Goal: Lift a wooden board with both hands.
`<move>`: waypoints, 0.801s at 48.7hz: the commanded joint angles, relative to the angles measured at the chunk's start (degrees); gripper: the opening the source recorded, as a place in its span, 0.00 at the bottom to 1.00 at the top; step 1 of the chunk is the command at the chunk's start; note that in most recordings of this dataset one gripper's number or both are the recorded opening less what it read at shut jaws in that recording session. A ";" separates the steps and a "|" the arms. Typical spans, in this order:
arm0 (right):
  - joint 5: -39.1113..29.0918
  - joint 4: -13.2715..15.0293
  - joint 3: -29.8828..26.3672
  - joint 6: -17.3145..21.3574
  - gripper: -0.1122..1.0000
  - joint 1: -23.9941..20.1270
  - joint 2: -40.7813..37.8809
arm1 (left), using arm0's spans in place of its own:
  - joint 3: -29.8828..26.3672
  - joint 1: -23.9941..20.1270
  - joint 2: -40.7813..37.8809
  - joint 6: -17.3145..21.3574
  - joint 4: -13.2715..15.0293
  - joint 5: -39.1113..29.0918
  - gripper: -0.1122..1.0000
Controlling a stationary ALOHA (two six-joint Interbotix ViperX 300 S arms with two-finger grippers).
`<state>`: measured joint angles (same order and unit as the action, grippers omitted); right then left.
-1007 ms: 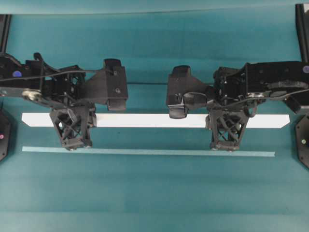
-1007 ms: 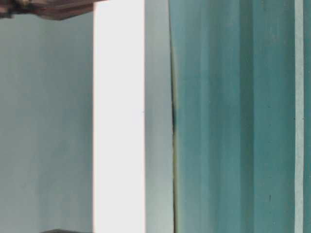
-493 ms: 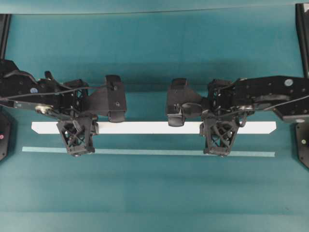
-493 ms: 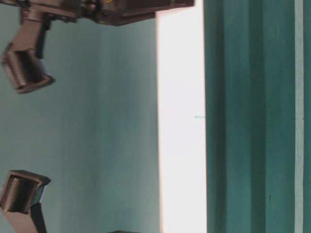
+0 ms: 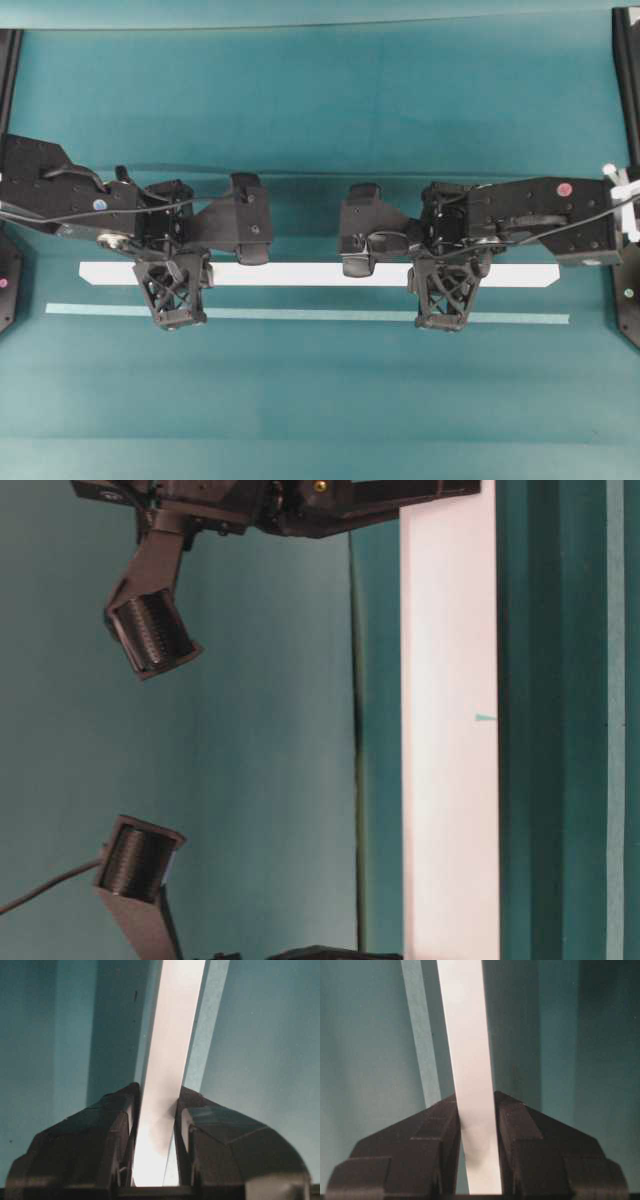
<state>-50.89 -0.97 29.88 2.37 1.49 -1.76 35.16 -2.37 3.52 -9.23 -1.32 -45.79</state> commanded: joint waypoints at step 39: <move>7.73 -1.67 2.11 -0.09 0.29 -2.37 -3.87 | 2.64 1.58 -4.13 -4.66 -0.18 6.68 0.26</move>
<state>-43.59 -2.02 32.17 2.37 0.09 -5.19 37.97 -0.35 -0.62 -12.04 -1.49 -39.38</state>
